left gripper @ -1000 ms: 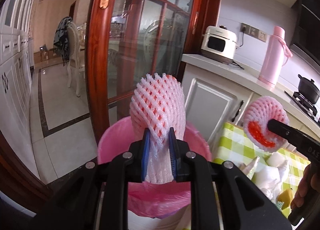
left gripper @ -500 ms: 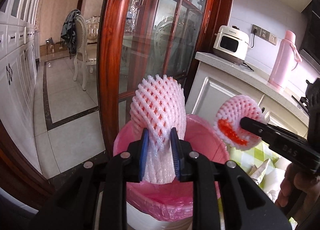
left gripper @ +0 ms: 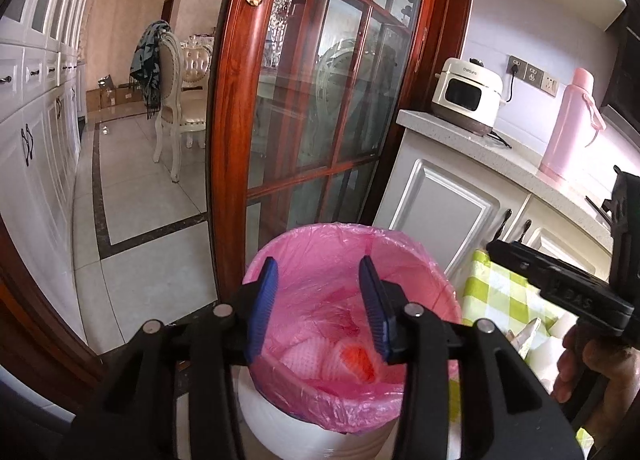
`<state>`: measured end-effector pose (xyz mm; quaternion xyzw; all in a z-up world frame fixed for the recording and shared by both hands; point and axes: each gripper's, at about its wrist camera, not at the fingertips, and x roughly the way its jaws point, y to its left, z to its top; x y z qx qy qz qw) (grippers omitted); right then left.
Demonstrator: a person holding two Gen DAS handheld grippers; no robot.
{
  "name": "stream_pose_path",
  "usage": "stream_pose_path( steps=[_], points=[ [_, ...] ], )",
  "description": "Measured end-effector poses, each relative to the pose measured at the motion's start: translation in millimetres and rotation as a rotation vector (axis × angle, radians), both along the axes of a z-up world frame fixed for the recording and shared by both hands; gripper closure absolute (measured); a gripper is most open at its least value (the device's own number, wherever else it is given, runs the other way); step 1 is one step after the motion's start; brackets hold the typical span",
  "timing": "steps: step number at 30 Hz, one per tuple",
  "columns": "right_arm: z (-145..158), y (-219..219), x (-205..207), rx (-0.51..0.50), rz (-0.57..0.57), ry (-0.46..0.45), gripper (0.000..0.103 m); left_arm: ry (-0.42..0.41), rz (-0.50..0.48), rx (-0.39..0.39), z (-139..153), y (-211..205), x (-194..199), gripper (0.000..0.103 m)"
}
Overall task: Collect trash
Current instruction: 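Move both tools back over the table toward the remaining trash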
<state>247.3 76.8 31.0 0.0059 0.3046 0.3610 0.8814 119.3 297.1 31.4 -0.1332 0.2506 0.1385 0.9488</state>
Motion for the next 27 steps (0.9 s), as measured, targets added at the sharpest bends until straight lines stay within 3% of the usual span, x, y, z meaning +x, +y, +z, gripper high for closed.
stream_pose_path(
  steps=[4, 7, 11, 27],
  points=[
    [5, -28, -12, 0.000, -0.036, -0.029, 0.045, -0.016, 0.011, 0.018, 5, -9, -10, 0.053],
    [9, -56, -21, 0.012, -0.076, -0.041, 0.040, -0.020, 0.010, 0.033, 8, -20, -18, 0.053],
    [13, -96, -37, 0.013, -0.139, -0.071, 0.033, -0.036, -0.002, 0.042, 10, -39, -30, 0.042],
    [-17, -257, -113, -0.030, -0.410, -0.068, 0.027, -0.017, -0.183, 0.029, -4, -143, -41, 0.037]
  ],
)
